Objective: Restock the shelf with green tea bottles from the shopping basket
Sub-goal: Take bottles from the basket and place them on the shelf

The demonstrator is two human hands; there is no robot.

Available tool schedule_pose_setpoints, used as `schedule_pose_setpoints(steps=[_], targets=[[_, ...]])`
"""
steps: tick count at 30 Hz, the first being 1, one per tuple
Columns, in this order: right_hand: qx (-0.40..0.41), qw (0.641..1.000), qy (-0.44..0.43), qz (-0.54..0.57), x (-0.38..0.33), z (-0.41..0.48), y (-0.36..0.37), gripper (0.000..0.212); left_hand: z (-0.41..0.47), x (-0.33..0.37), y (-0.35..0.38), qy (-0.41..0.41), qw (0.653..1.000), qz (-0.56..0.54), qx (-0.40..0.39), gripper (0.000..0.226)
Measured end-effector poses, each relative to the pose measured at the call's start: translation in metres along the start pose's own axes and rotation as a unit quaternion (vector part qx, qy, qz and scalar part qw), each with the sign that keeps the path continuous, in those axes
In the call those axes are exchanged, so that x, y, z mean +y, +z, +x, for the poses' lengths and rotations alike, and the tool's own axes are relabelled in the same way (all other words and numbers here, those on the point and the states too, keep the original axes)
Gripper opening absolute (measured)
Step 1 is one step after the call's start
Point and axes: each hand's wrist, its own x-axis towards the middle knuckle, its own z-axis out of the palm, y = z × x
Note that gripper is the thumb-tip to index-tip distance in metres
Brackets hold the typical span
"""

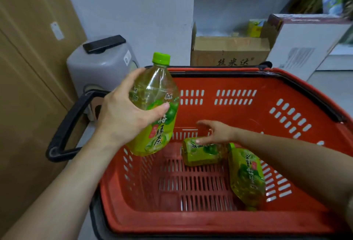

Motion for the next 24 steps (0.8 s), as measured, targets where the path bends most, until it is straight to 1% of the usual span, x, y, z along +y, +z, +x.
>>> schedule_pose_setpoints(steps=[2, 3, 5, 9, 13, 16, 19, 21, 24], targets=[[-0.052, 0.998, 0.036, 0.002, 0.023, 0.002, 0.012, 0.108, -0.001, 0.002, 0.002, 0.009, 1.0, 0.008, -0.013, 0.085], [-0.069, 0.996, 0.051, -0.019, 0.03, 0.003, 0.017, 0.116, -0.002, 0.003, 0.003, 0.016, 1.0, 0.014, -0.018, 0.084], [-0.069, 0.99, 0.065, -0.105, 0.04, 0.01, 0.024, 0.121, -0.003, 0.005, 0.004, 0.029, 0.999, 0.021, -0.026, 0.085], [-0.061, 0.976, 0.071, -0.197, 0.044, 0.025, 0.032, 0.132, -0.005, 0.004, 0.003, 0.034, 0.999, 0.021, -0.025, 0.083], [-0.044, 0.95, 0.061, -0.304, 0.044, 0.029, 0.038, 0.131, -0.003, 0.001, 0.003, 0.024, 0.999, 0.016, -0.021, 0.081], [-0.023, 0.95, 0.058, -0.305, 0.043, 0.031, 0.043, 0.127, -0.003, 0.001, 0.003, 0.013, 1.0, 0.02, -0.018, 0.081], [-0.058, 0.959, 0.059, -0.271, 0.05, 0.031, 0.05, 0.134, -0.003, 0.002, 0.003, 0.007, 1.0, 0.016, -0.019, 0.083], [-0.073, 0.948, 0.052, -0.307, 0.054, 0.029, 0.052, 0.134, -0.002, 0.001, 0.004, 0.003, 1.0, 0.006, -0.015, 0.083], [-0.064, 0.929, 0.042, -0.361, 0.042, 0.025, 0.047, 0.121, -0.004, 0.0, 0.003, -0.002, 1.0, -0.004, -0.007, 0.081]])
